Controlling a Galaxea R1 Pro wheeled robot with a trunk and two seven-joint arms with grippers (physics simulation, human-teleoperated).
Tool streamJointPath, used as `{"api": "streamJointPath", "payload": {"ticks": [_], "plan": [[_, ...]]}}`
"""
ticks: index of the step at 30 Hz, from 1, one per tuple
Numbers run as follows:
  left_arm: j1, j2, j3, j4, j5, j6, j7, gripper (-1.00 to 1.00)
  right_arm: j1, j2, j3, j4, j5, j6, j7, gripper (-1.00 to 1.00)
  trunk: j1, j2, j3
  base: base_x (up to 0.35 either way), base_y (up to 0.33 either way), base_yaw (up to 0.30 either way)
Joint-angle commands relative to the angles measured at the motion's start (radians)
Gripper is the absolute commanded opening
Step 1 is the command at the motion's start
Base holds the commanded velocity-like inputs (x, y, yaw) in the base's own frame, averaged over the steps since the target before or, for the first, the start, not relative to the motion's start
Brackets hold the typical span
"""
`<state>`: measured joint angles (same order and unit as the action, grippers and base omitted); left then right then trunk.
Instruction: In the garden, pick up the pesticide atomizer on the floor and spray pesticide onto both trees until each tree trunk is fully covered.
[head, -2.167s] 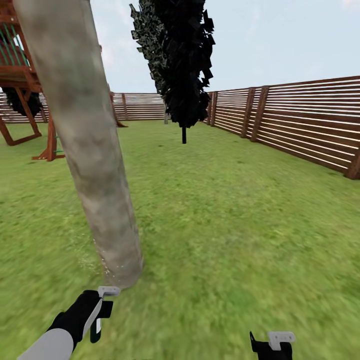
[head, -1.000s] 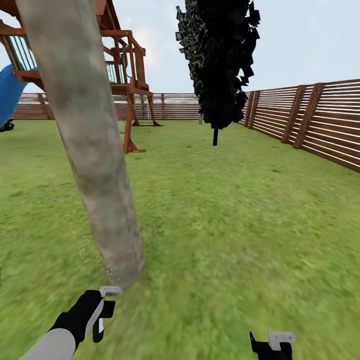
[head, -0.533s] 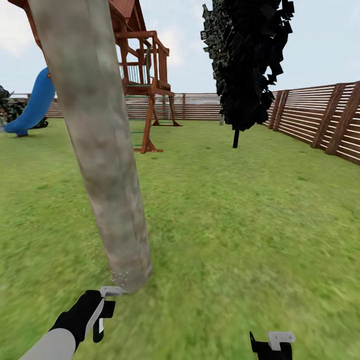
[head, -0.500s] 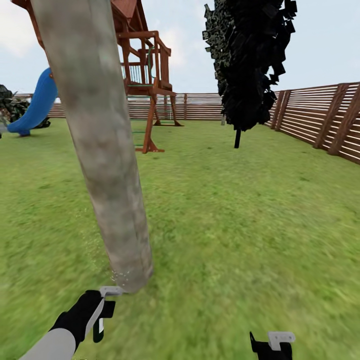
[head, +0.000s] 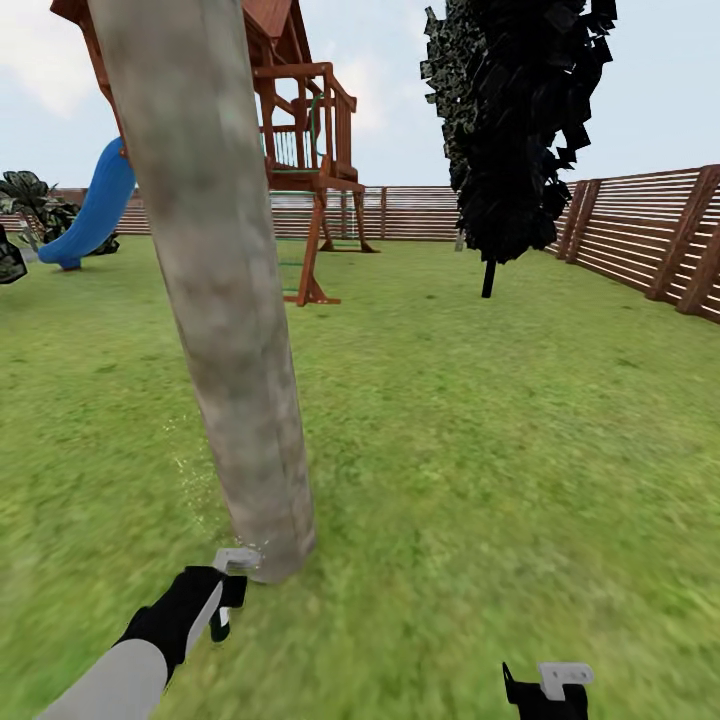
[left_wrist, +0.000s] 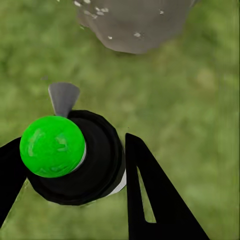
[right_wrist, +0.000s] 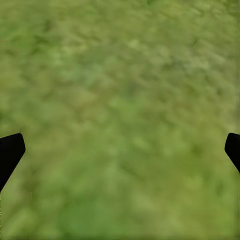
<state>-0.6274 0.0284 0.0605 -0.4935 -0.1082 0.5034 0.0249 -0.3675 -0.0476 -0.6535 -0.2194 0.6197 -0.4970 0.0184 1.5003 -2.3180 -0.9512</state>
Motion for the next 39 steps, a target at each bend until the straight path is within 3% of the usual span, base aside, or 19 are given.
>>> {"api": "streamJointPath", "payload": {"ticks": [1,2,4,6,7,8,10,11,12,14,15,18,20,25,37,39], "plan": [[-0.017,0.012,0.001,0.001,0.000,0.002,0.000,-1.00,0.000,0.000,0.000,0.001,0.000,0.000,0.000,1.00,0.000,0.000,0.000,0.000,0.000,0.000],[-0.025,0.031,0.002,0.001,0.002,0.003,0.000,-1.00,0.000,0.000,0.000,0.001,0.000,0.000,0.000,1.00,0.000,0.000,0.000,0.000,0.000,0.000],[-0.028,0.040,0.000,0.000,0.002,0.002,-0.003,-1.00,0.000,0.000,0.001,0.001,0.000,0.000,0.000,1.00,0.000,0.000,0.000,0.000,0.000,0.000],[-0.030,0.025,-0.001,0.000,0.002,0.001,-0.004,-1.00,0.000,0.000,0.001,0.002,0.000,0.000,0.000,1.00,0.000,0.000,0.000,0.000,0.000,0.000],[-0.033,-0.002,-0.004,-0.001,0.001,0.003,-0.004,-1.00,0.000,0.000,0.001,0.001,0.000,0.000,0.000,1.00,0.000,0.000,0.000,0.000,0.000,0.000],[-0.035,-0.008,-0.004,-0.002,0.002,0.005,-0.004,-1.00,0.000,0.001,0.001,0.001,0.000,0.000,0.000,1.00,0.000,0.000,0.000,0.000,0.000,0.026],[-0.057,0.002,0.000,-0.018,0.001,0.009,-0.019,-1.00,0.000,0.001,0.001,0.001,0.000,0.000,0.000,1.00,0.000,0.000,0.000,0.000,0.000,0.189],[-0.060,0.014,0.000,-0.025,0.000,0.010,-0.039,-1.00,0.000,0.001,0.001,0.001,0.000,0.000,0.000,1.00,0.000,0.000,0.000,0.000,0.000,0.247],[-0.066,0.047,0.001,-0.031,0.002,0.017,-0.076,-1.00,0.000,0.002,0.002,0.001,0.000,0.000,0.000,1.00,0.000,0.000,0.000,0.000,0.000,0.224],[-0.067,0.062,-0.003,-0.035,-0.003,0.034,-0.107,-1.00,0.000,0.002,0.001,0.001,0.000,0.000,0.000,1.00,0.000,0.000,0.000,0.000,0.000,0.067],[-0.068,0.058,-0.004,-0.036,-0.004,0.040,-0.109,-1.00,0.000,0.002,0.001,0.001,0.000,0.000,0.000,1.00,0.000,0.000,0.000,0.000,0.000,0.025],[-0.073,0.010,-0.007,-0.099,-0.004,0.113,-0.116,-1.00,0.000,0.002,0.001,0.002,0.000,0.000,0.000,1.00,0.000,0.000,0.000,0.000,0.000,0.007],[-0.075,0.005,-0.008,-0.159,-0.005,0.181,-0.119,-1.00,0.000,0.002,0.001,0.002,0.000,0.000,0.000,1.00,0.000,0.000,0.000,0.000,0.000,0.001],[-0.071,0.063,-0.009,-0.199,-0.004,0.219,-0.127,-1.00,0.000,0.002,0.001,0.002,0.000,0.000,0.000,1.00,0.000,0.000,0.000,0.000,0.000,0.000],[-0.078,0.062,-0.007,-0.218,-0.001,0.219,-0.128,-1.00,0.000,0.003,0.002,0.002,0.000,0.000,0.000,1.00,0.000,0.000,0.000,-0.090,-0.135,0.083],[-0.081,0.072,-0.004,-0.244,0.000,0.222,-0.128,-1.00,0.000,0.003,0.002,0.002,0.000,0.000,0.000,1.00,0.000,0.000,0.000,-0.004,-0.002,0.114]]}}
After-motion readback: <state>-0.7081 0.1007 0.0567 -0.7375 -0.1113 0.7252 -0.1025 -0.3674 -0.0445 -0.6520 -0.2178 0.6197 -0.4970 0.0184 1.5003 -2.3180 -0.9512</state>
